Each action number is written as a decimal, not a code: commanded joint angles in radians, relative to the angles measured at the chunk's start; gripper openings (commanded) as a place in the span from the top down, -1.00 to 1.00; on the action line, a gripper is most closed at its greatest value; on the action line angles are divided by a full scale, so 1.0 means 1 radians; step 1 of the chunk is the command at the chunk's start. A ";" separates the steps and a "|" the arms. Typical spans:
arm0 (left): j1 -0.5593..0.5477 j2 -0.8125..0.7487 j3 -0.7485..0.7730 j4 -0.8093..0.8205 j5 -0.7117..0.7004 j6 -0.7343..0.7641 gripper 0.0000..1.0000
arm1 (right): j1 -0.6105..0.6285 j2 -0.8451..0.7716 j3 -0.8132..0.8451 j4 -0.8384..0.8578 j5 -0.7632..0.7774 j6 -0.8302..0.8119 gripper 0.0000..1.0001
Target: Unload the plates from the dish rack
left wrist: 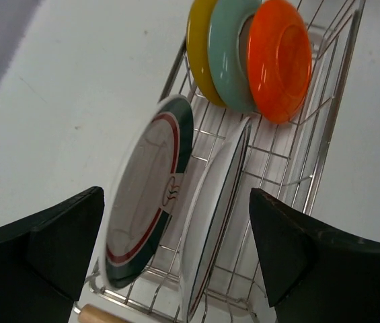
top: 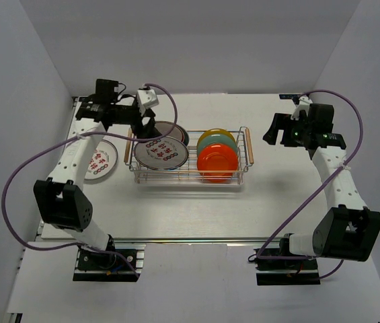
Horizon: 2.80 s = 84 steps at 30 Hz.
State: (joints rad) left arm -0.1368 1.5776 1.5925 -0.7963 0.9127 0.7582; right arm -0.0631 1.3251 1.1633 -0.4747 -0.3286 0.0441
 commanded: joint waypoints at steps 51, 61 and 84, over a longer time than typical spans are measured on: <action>-0.155 -0.151 -0.108 0.032 -0.316 0.125 -0.96 | 0.005 -0.001 0.016 -0.002 -0.038 -0.036 -0.79; -0.155 -0.085 -0.100 -0.021 -0.279 0.179 -0.96 | 0.006 0.005 0.021 -0.002 -0.041 -0.039 -0.78; -0.155 -0.039 -0.108 0.003 -0.299 0.198 0.14 | 0.005 0.028 0.029 -0.012 -0.044 -0.039 -0.78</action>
State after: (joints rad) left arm -0.2855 1.5906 1.4704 -0.7940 0.5858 0.9371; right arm -0.0620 1.3472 1.1633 -0.4782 -0.3553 0.0181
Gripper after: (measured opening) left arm 0.440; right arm 0.892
